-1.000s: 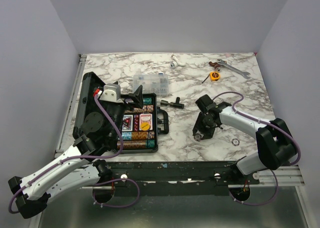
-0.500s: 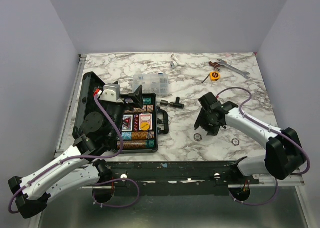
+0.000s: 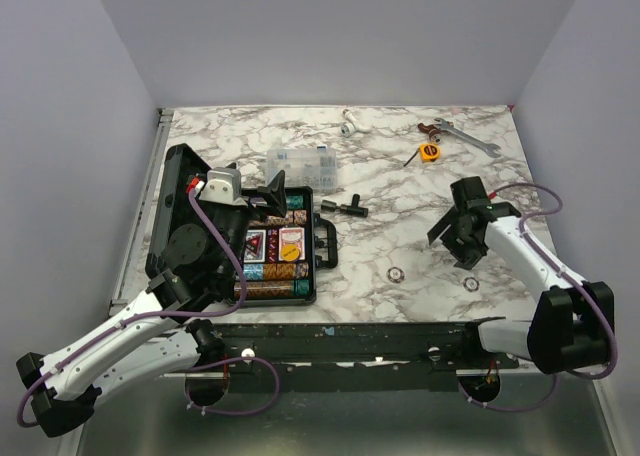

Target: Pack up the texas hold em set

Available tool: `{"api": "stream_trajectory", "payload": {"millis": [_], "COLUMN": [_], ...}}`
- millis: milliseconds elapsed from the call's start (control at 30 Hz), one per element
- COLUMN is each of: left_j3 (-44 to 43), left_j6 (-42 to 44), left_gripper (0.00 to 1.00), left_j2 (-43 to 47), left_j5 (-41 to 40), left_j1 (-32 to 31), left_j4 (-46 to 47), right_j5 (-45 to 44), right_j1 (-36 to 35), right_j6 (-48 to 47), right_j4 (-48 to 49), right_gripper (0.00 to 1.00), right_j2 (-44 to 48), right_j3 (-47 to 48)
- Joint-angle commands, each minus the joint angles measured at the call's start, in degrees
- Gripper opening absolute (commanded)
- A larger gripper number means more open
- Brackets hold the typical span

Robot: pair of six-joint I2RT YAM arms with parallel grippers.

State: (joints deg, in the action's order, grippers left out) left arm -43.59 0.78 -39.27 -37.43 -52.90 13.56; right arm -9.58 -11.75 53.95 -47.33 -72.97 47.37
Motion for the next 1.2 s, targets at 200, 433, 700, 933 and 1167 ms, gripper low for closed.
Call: {"api": "stream_trajectory", "payload": {"millis": [200, 433, 700, 933, 1167], "left_j3": [-0.92, -1.41, -1.32, -0.88, -0.7], "left_j6": [0.11, -0.5, -0.51, -0.34, -0.25], "left_gripper": [0.98, 0.98, 0.99, 0.99, 0.99], "left_j2": [0.67, -0.02, -0.64, -0.72, -0.28], "left_j5": [-0.09, 0.59, 0.73, 0.42, 0.29], "left_j1": [-0.27, -0.36, -0.36, -0.36, -0.36], "left_j4": [0.74, -0.2, -0.2, 0.5, 0.81], "right_j5": [6.0, 7.57, 6.26, 5.91, 7.8], "right_j1": [15.75, 21.49, 24.82, 27.94, 28.88], "right_j6": [-5.86, -7.35, -7.17, -6.02, -5.75], "right_j4": [-1.03, -0.47, -0.16, 1.03, 4.74], "right_gripper": [0.8, 0.8, 0.79, 0.78, 0.74], "right_j2": [0.75, 0.8, -1.09, -2.2, -5.19], "right_j3": [-4.59, -8.06, -8.53, -9.45, -9.92]}}
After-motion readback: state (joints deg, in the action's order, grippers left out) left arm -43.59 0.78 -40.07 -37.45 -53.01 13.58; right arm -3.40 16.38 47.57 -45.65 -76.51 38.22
